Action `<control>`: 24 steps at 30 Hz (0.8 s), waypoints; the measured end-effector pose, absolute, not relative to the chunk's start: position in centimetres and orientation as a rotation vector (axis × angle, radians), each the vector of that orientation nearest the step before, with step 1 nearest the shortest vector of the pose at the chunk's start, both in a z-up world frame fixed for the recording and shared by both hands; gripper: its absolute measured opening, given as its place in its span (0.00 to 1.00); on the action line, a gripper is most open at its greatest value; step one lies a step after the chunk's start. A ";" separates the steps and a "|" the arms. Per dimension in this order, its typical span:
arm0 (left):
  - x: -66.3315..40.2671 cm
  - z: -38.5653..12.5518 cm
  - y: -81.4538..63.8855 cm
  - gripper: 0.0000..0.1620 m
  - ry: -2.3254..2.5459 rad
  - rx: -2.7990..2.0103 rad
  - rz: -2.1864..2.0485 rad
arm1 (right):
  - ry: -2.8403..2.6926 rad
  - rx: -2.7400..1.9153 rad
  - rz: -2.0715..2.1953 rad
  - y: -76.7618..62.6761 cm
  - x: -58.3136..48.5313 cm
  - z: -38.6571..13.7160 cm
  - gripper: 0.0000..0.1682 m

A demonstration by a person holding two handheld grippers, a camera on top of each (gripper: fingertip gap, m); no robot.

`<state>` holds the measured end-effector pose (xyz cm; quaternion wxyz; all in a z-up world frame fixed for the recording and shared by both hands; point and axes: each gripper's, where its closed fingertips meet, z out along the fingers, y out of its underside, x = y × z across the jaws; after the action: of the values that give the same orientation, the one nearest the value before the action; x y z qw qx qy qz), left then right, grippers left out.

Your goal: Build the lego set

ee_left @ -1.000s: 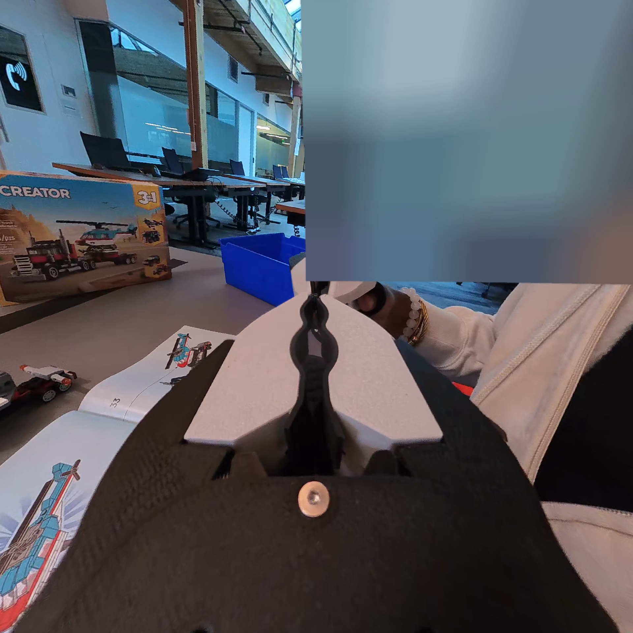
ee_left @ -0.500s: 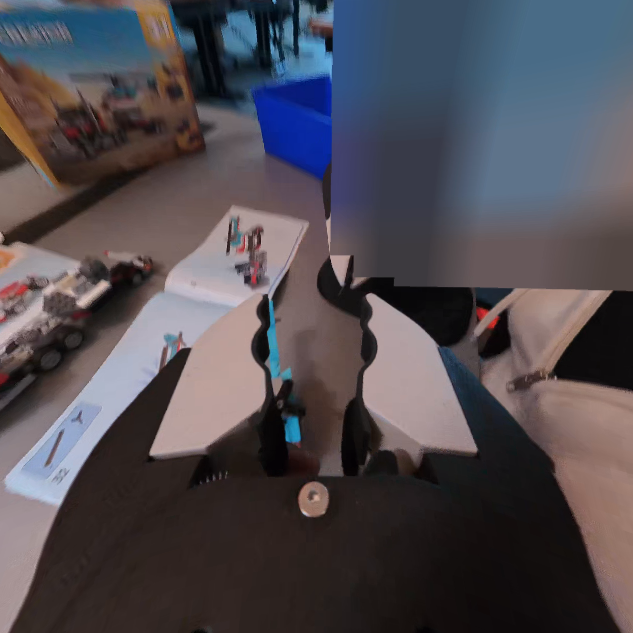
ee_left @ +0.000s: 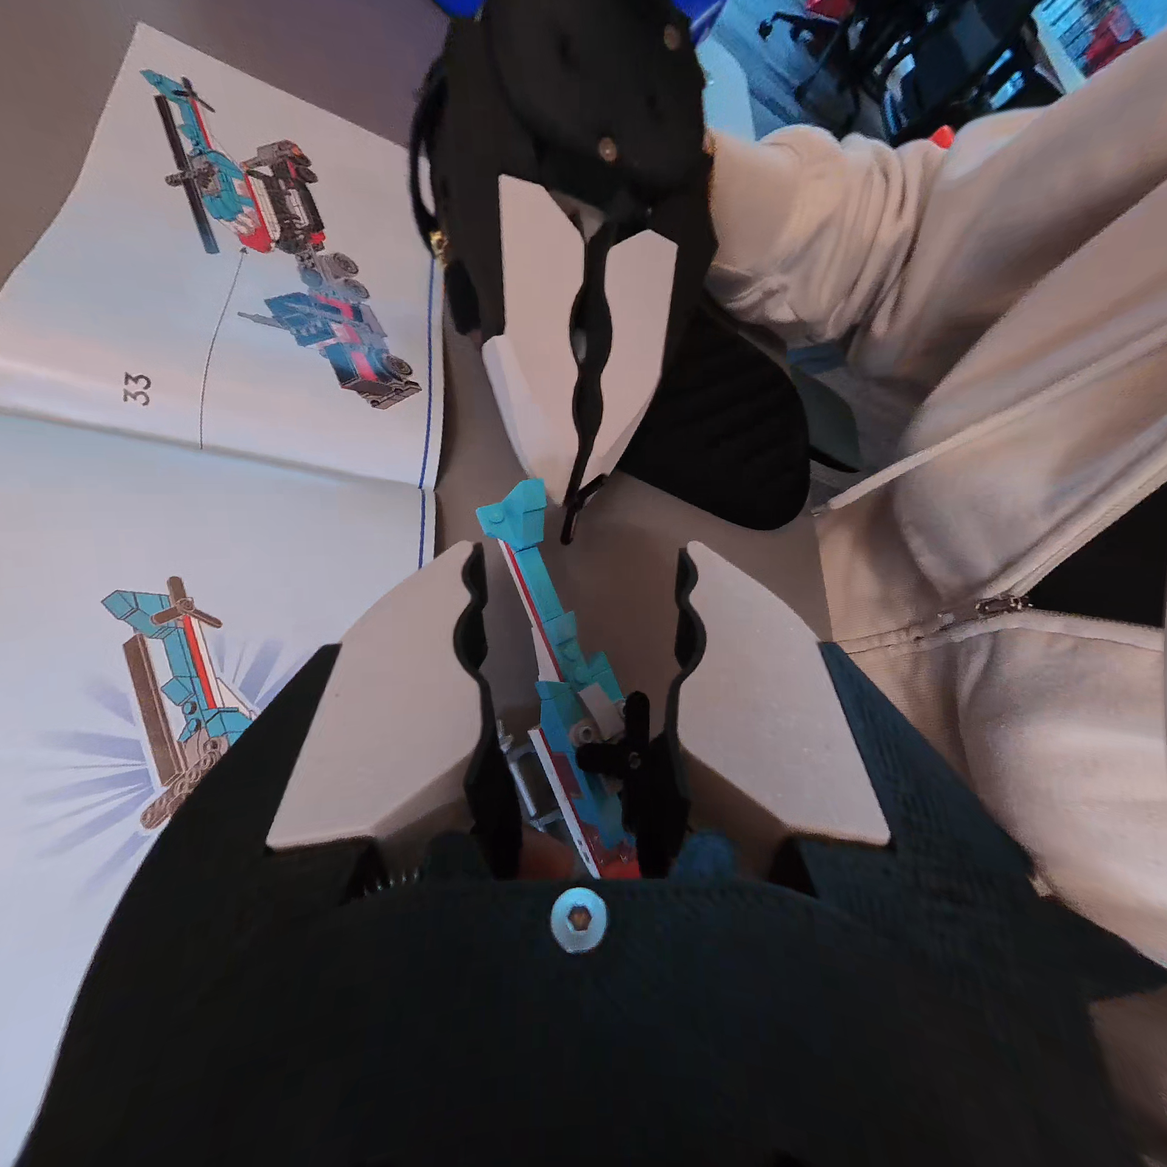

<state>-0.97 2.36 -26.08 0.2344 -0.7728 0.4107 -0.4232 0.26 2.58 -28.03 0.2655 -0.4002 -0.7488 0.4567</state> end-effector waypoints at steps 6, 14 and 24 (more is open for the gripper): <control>-1.1 -26.1 2.3 0.26 1.117 -2.078 -1.221 | -2.044 -1.057 1.317 2.8 -0.3 -28.1 0.01; -1.1 -27.4 2.8 0.22 1.088 -2.095 -1.238 | -2.086 -1.089 1.384 2.8 -0.5 -28.6 0.01; -0.5 -27.7 2.3 0.19 1.156 -2.071 -1.253 | -2.075 -1.111 1.402 2.9 -0.3 -28.5 0.01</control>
<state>-0.52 2.30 -27.66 0.2274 -0.7518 0.4197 -0.4549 -0.34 2.89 -28.47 0.1995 -0.3973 -0.7423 0.5014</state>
